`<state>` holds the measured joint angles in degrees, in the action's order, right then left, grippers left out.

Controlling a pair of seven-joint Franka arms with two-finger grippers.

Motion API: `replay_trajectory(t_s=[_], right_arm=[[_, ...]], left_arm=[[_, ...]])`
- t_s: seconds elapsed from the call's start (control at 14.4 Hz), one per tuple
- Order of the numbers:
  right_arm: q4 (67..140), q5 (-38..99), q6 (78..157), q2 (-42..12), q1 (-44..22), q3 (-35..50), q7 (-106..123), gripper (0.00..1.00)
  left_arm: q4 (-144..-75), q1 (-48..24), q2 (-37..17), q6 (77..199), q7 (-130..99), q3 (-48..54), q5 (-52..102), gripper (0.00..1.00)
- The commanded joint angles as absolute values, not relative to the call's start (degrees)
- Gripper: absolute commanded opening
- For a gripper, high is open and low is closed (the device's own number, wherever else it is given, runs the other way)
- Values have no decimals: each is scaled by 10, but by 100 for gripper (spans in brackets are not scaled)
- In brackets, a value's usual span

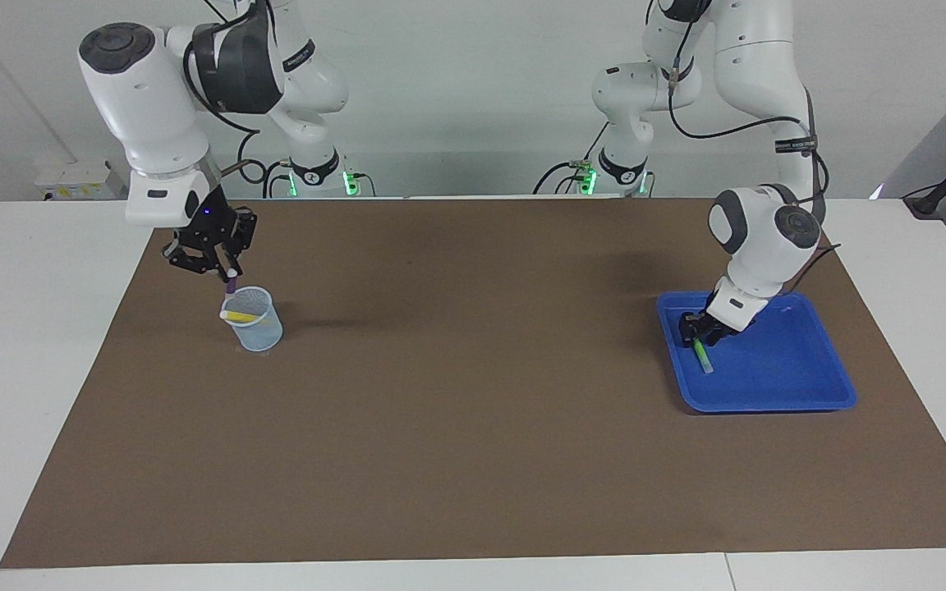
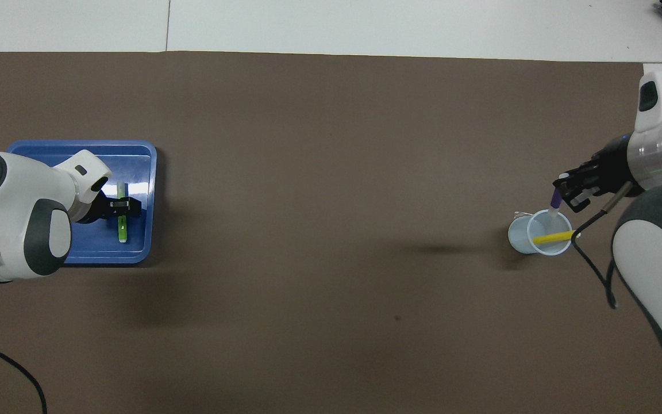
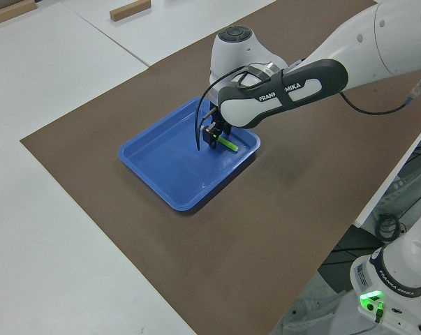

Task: Right arm passes pens to left for tray arrangement
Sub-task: 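Grasp the purple pen with the right gripper and lift it toward the left gripper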

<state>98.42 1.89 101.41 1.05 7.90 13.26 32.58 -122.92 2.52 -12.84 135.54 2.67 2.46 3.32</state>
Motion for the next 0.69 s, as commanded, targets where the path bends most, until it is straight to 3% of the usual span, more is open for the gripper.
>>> replay_trajectory(t_s=[0.0, 0.21, 0.62], right_arm=[[973, 106, 1009, 7, 51, 137, 195, 0], [975, 184, 1038, 7, 4, 137, -10, 0], [1034, 264, 1226, 20, -95, 138, -282, 0]], left_arm=[[-1179, 30, -134, 1283, 24, 28, 29, 100], [-1144, 27, -116, 1203, -3, 29, 29, 99], [-1057, 20, -81, 1039, -114, 39, 101, 99]])
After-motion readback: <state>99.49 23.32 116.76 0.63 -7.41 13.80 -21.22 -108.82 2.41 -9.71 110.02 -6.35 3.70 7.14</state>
